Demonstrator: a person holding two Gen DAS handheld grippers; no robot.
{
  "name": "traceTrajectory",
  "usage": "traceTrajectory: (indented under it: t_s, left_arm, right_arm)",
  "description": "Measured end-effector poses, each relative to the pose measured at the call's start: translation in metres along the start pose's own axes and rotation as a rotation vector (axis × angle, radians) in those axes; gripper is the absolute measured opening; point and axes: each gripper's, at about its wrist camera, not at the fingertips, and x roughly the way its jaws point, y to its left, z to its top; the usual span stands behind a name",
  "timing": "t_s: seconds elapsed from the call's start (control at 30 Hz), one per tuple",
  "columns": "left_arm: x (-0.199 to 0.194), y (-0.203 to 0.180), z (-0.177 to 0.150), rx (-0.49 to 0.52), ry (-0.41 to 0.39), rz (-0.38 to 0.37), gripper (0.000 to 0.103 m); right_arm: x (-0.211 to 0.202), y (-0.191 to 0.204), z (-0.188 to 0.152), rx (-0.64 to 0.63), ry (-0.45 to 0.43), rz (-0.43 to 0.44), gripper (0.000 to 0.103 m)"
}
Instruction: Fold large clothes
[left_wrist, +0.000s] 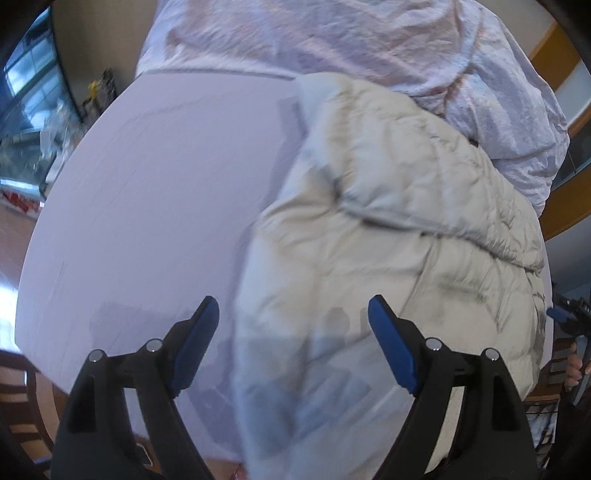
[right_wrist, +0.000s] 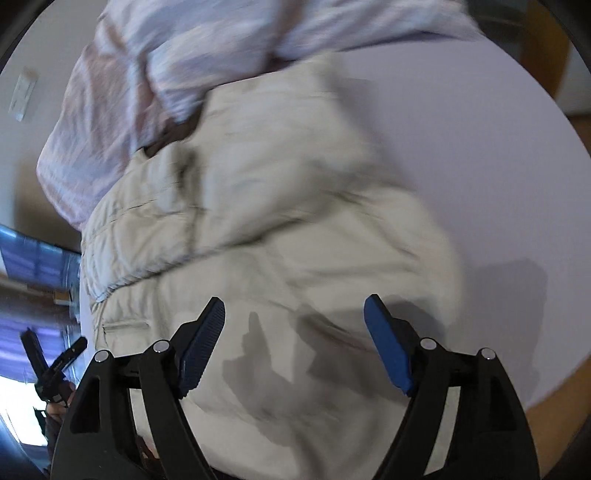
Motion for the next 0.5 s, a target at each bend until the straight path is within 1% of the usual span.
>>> traceTrajectory:
  t_s: [0.07,0.2,0.27,0.37,0.43,0.5]
  left_arm:
    - [0.000,0.013,-0.009,-0.023,0.020,-0.017,0.083]
    - [0.004,0.035,-0.026,-0.070,0.065,-0.090,0.083]
    - [0.006,0.040,-0.033,-0.087,0.080,-0.123,0.082]
    - [0.009,0.043,-0.043,-0.102,0.102,-0.177,0.081]
    - [0.010,0.044,-0.050,-0.116,0.112,-0.214,0.081]
    - [0.013,0.044,-0.055,-0.125,0.122,-0.239,0.080]
  right_arm:
    - [-0.005,-0.024,-0.004,0.046,0.014,-0.002,0.079]
    - [-0.011,-0.065,-0.017,0.111,0.065,0.056,0.080]
    - [-0.011,-0.078,-0.024,0.132,0.086,0.077,0.080]
    - [-0.006,-0.092,-0.033,0.176,0.114,0.139,0.081]
    - [0.000,-0.099,-0.038,0.202,0.133,0.182,0.084]
    - [0.007,-0.103,-0.043,0.215,0.154,0.201,0.084]
